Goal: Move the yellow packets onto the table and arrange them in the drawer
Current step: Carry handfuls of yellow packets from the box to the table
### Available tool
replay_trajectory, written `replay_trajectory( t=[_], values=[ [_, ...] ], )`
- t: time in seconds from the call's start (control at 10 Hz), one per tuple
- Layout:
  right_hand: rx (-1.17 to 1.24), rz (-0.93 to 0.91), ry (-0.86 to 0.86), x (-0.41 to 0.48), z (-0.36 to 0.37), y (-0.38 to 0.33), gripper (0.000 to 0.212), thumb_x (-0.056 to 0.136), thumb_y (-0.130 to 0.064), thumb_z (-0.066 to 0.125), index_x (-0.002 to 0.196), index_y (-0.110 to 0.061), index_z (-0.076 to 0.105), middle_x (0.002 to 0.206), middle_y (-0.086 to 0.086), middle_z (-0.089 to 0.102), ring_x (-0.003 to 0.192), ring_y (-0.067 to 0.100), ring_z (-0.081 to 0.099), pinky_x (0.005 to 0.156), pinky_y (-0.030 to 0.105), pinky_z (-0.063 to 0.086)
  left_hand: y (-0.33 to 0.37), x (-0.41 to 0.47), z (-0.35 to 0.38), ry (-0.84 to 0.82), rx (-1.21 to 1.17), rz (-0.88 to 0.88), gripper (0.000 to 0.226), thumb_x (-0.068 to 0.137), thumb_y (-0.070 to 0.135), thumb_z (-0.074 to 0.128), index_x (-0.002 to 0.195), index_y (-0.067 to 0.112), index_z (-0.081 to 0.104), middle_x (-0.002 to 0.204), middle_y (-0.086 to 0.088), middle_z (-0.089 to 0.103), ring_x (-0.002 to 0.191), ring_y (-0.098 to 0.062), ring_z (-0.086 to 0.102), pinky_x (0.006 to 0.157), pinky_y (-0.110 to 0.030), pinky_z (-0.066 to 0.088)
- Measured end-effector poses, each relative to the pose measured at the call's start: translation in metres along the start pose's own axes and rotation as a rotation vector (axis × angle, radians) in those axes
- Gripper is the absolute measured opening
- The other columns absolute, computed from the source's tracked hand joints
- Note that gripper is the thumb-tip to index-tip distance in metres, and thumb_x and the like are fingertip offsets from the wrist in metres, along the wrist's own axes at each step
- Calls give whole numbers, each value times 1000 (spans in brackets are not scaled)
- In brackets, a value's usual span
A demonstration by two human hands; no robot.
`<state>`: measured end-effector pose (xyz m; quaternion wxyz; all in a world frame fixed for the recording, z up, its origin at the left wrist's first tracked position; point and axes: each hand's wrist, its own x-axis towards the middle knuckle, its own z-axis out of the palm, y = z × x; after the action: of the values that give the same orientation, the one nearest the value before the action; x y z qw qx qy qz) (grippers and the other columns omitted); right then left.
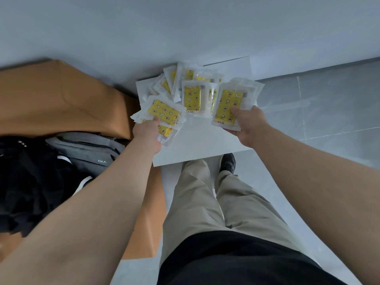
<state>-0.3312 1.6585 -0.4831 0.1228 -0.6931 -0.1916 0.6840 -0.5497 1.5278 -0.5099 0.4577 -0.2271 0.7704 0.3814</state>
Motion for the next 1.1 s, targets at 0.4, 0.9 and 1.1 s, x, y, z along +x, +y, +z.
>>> replay_trajectory(
  t=[0.4, 0.9, 1.1],
  values=[
    [5, -23, -48, -39, -15, -12, 28, 98, -10, 65, 126, -11, 58, 117, 9, 70, 97, 31, 72, 69, 46, 63, 5, -41, 1, -11, 87, 95, 47, 96, 30, 62, 139, 14, 51, 146, -16, 51, 131, -35, 54, 92, -41, 54],
    [354, -77, 8, -124, -58, -16, 22, 100, -6, 61, 122, -8, 61, 113, 13, 73, 92, 30, 74, 68, 45, 62, 59, -143, 17, -382, 147, 213, 21, 96, 11, 66, 116, 17, 69, 110, -6, 76, 96, -27, 74, 82, -50, 60],
    [672, -177, 100, -170, -113, -18, 27, 100, -7, 61, 127, -8, 61, 117, 15, 73, 97, 34, 74, 71, 47, 62, 81, -205, 71, -615, 354, 300, 14, 98, 10, 63, 109, 16, 70, 102, -8, 77, 95, -28, 73, 88, -53, 56]
  ],
)
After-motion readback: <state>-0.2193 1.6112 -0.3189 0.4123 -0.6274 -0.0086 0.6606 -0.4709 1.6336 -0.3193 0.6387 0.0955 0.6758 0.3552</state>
